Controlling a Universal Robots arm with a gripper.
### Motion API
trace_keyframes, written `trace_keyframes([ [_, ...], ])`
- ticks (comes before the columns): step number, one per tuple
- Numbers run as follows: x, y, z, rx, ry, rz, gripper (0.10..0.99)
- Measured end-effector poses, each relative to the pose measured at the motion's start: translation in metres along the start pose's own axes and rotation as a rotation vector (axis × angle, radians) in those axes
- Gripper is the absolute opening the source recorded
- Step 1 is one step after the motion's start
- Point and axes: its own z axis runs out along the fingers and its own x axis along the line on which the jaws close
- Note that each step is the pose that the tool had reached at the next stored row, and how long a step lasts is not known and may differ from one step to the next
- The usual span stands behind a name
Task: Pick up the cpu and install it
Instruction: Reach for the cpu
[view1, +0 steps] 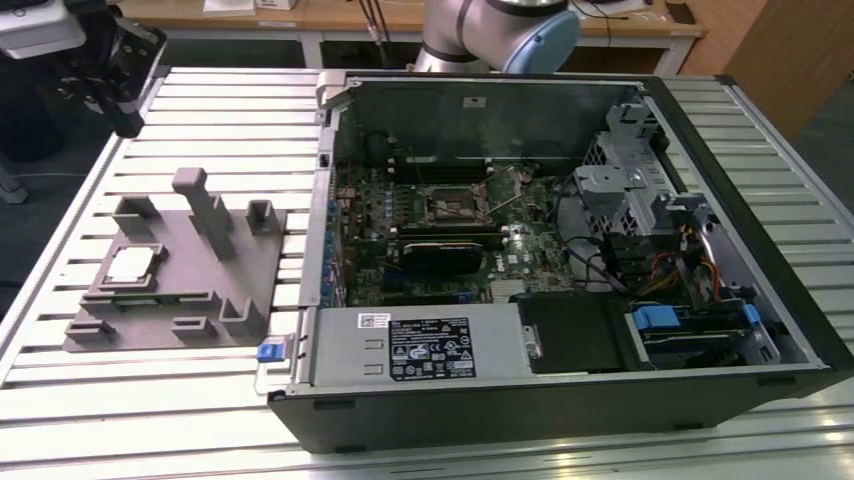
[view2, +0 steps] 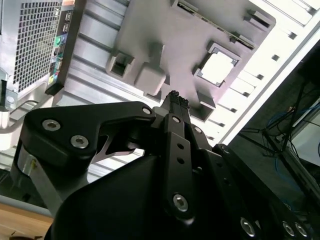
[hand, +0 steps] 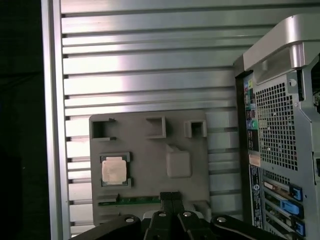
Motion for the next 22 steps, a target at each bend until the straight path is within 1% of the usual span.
trace_keyframes([
  [8, 0.0285, -0.0022, 0.0006, 0.000, 0.0002, 0.000, 0.106],
  [16, 0.0583, -0.0045, 0.0008, 0.000, 0.0002, 0.000, 0.106],
  [20, 0.0746, -0.0057, 0.0011, 0.000, 0.0003, 0.000, 0.106],
  [22, 0.0812, -0.0062, 0.0012, 0.000, 0.0003, 0.000, 0.106],
])
